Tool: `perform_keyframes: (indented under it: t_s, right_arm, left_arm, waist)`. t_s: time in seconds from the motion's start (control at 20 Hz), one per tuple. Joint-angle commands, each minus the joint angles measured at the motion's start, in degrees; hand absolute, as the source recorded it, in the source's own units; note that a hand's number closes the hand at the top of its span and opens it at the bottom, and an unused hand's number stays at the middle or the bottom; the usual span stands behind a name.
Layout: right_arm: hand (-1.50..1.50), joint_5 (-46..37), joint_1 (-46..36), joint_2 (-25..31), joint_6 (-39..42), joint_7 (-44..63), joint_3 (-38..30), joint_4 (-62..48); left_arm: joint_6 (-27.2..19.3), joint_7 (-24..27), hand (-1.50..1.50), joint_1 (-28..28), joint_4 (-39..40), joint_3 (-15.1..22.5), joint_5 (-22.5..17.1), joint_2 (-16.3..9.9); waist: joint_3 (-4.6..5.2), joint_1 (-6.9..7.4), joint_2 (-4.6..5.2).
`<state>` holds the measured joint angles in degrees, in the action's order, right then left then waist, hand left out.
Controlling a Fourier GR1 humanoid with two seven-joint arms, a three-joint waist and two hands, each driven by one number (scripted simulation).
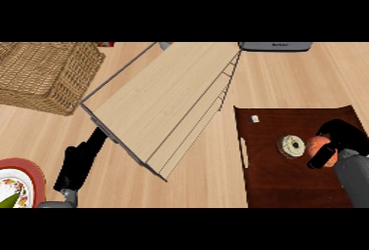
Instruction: Pick the squash from the tray and place it in the tiered shelf
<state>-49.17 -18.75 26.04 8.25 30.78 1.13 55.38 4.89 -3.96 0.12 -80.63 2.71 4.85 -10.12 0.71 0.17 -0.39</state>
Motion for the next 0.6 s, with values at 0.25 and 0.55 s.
perform_keyframes:
  t_s: [0.25, 0.55]
  right_arm:
    - [1.50, -4.83, 0.18, -1.24, -0.88, 6.42, 0.41, 8.97]
    - [1.50, -2.23, -2.32, -2.55, 5.73, -28.09, 19.00, 18.60]
  left_arm:
    - [-3.08, 3.69, 0.00, -1.46, 5.06, 0.87, 4.35, 3.04]
    - [0.75, 0.90, 0.00, -0.91, 0.51, 1.09, 1.28, 1.30]
  waist:
    - [-0.68, -0.38, 0.34]
    - [-0.71, 2.27, -0.18]
